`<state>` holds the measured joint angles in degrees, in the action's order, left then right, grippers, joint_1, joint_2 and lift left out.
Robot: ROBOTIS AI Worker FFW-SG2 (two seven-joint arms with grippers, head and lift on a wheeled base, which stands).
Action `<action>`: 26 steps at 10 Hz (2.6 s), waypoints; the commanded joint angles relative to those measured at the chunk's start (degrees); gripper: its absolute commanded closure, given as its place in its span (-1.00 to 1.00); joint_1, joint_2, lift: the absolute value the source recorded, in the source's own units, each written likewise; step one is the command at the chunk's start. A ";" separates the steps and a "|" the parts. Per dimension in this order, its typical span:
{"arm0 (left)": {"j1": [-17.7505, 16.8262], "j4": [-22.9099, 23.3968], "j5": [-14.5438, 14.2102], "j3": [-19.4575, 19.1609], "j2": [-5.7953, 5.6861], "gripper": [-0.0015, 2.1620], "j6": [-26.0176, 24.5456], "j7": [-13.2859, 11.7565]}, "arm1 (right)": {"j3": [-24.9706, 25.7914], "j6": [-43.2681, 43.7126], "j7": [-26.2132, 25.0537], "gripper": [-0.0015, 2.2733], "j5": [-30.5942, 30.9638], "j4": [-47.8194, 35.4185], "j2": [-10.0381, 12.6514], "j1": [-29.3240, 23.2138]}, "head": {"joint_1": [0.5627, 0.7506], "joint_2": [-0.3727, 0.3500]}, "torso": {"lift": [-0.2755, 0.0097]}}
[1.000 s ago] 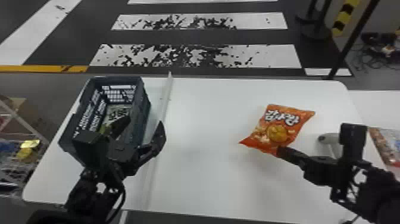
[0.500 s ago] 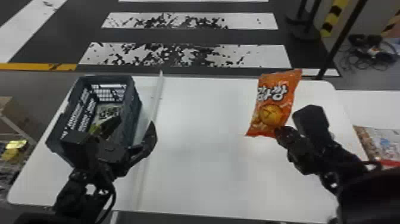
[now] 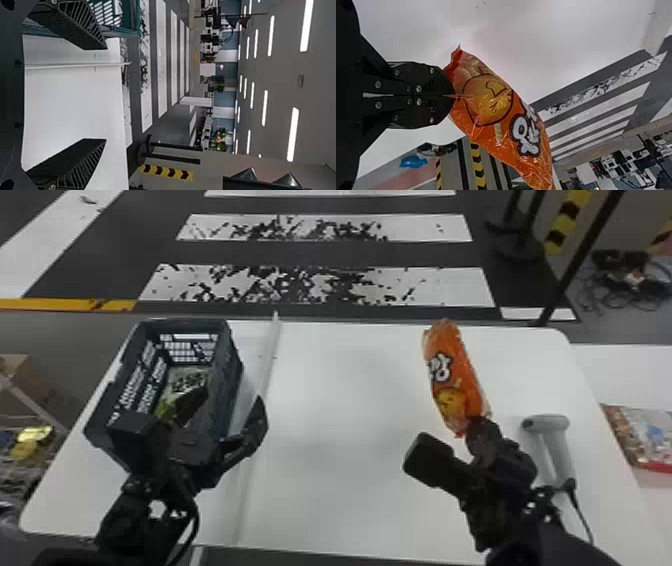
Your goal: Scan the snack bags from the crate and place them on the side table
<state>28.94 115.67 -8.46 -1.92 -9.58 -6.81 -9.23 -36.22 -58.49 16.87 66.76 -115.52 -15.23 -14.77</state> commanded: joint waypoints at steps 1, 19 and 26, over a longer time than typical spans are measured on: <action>-0.11 -0.10 0.02 0.08 0.00 -0.97 0.17 0.09 | -5.44 -1.76 0.09 0.99 8.03 5.65 -0.50 0.97 | 0.41 0.18 | 0.58; -0.55 -1.06 -0.24 0.08 0.09 -0.97 0.34 0.09 | 12.84 -3.70 10.73 0.98 -39.08 -10.17 0.82 -0.08 | 0.41 0.44 | 0.58; -0.46 -0.98 -0.24 0.08 0.17 -0.97 0.34 0.09 | 13.28 5.45 9.76 0.98 -41.10 3.11 1.79 0.80 | 0.41 0.39 | 0.58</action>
<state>28.48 114.67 -8.70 -1.85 -9.40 -6.46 -9.14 -22.58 -53.80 26.62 25.72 -113.20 -13.44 -13.88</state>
